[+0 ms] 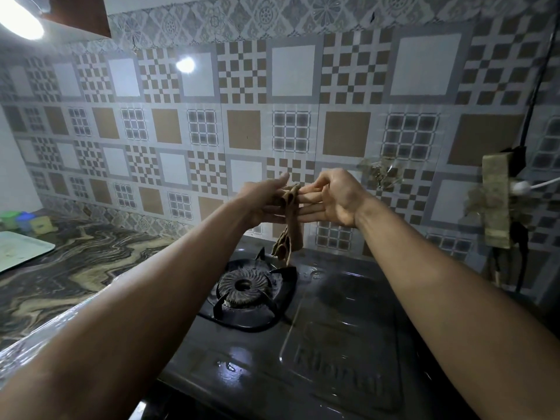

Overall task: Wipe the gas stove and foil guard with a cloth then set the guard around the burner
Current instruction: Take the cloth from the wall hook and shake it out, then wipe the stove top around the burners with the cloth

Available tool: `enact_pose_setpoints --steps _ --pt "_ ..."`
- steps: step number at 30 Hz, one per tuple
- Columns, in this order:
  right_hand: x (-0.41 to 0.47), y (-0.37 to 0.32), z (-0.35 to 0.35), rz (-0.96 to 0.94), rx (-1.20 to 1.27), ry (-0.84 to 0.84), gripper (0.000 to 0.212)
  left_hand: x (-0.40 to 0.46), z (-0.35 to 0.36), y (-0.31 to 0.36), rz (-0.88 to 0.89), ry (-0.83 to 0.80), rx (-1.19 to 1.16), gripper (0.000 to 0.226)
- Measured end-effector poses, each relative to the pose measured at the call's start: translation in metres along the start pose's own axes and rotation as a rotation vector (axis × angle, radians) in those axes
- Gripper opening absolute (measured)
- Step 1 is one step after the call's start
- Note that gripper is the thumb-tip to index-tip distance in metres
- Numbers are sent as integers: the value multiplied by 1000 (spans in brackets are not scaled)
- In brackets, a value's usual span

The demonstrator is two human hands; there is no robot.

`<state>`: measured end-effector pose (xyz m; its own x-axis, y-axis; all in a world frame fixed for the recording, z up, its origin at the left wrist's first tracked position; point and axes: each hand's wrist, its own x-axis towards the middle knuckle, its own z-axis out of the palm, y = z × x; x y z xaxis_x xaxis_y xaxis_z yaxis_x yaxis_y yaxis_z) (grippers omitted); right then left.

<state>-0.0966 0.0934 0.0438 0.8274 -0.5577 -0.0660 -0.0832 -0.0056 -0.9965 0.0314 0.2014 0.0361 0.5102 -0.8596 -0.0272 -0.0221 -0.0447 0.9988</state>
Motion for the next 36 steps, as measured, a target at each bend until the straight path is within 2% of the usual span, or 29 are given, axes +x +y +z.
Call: enact_pose_setpoints --steps 3,6,10,11,13,15,17,19,22,23,26,28,30,32,34,35,36 --pt "-3 1 -1 1 68 -39 47 1 -3 -1 50 42 59 40" --pt "-3 5 -3 12 145 -54 54 1 -2 0 82 165 129 18" --pt "2 16 -4 181 237 120 52 2 -5 3 102 183 66 6" --pt "3 20 -3 251 251 139 58 2 -4 3 122 171 70 7" --pt "6 30 -1 336 363 71 85 0 1 4 175 108 138 11" --pt "11 37 2 289 573 -20 105 -2 9 1 222 38 264 9" --pt "17 40 5 196 769 -44 110 -6 15 -4 247 -25 404 7" --pt "20 41 7 136 859 2 103 -11 18 -9 261 -115 517 11" --pt "21 41 12 102 841 149 46 -15 12 -15 291 -86 485 18" --pt "22 43 12 93 821 213 33 -14 7 -18 295 -17 447 16" --pt "27 47 5 29 603 428 22 -9 -16 -35 269 193 474 12" --pt "31 53 0 -2 266 566 16 -6 -37 -55 222 281 615 18" --pt "36 63 -3 -59 -105 608 17 -2 -57 -77 169 329 736 24" --pt "44 83 -3 -93 -347 465 21 -1 -72 -97 116 353 835 26" --pt "52 104 0 42 -452 194 54 1 -85 -113 50 361 948 28" --pt "56 114 1 115 -455 91 69 4 -91 -121 18 368 998 30" --pt "61 122 0 142 -438 48 75 6 -97 -128 -3 375 1037 35"
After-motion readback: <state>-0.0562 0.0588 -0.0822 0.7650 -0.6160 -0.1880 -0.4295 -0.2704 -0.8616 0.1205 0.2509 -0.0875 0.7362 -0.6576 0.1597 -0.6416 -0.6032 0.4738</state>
